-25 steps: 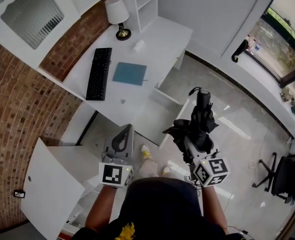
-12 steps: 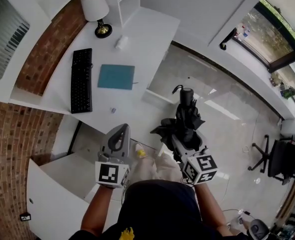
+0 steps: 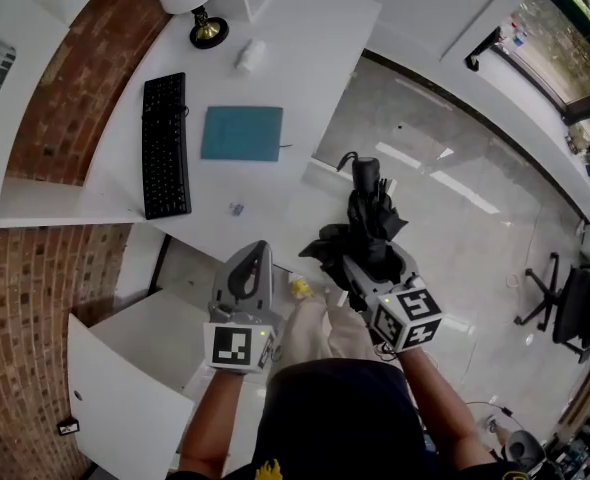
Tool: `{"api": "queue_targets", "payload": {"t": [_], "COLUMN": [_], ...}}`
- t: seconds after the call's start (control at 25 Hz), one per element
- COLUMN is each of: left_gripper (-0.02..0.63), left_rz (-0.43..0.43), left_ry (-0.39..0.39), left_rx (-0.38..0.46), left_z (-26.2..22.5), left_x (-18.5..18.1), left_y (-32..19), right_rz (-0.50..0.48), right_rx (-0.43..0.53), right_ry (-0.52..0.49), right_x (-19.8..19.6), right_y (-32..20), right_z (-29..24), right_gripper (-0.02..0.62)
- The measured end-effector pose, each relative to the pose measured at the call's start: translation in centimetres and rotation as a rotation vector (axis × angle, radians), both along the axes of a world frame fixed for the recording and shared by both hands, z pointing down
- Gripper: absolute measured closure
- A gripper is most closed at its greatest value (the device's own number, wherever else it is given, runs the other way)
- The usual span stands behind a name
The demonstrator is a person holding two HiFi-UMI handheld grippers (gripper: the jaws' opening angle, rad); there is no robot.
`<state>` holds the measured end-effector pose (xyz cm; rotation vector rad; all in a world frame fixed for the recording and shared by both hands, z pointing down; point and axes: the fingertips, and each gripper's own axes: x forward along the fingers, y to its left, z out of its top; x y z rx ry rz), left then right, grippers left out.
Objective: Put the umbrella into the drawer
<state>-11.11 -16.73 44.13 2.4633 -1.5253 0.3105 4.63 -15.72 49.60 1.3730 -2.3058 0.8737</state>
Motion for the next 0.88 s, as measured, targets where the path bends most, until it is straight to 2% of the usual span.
{"api": "queue_targets", "payload": {"t": [0.24,0.4,0.88], "left_gripper": [0.589,0.589,0.589], "left_rz": [-0.010,-0.046,-0.069], "left_ry": [0.003,0.049,0.033], "left_rx": [-0.032,-0.072,-0.124], "left_z": [2.4,4.6,9.9], "left_x": [-0.1,-0.6,-1.4], "left_y": [0.3,0.0,0.1], "right_rz": [0.015,0.036,0.036], "right_rx": [-0.076,-0.129,-0.239], "right_ry": [-0.004,0.010,0.068], "right_x": [-1.1,-1.2,-1.9], "right_y": [-1.4,-2.1,-2.7], "right_z": [5.2,8.9,16.7], "right_gripper": [0.333,0.333,0.333]}}
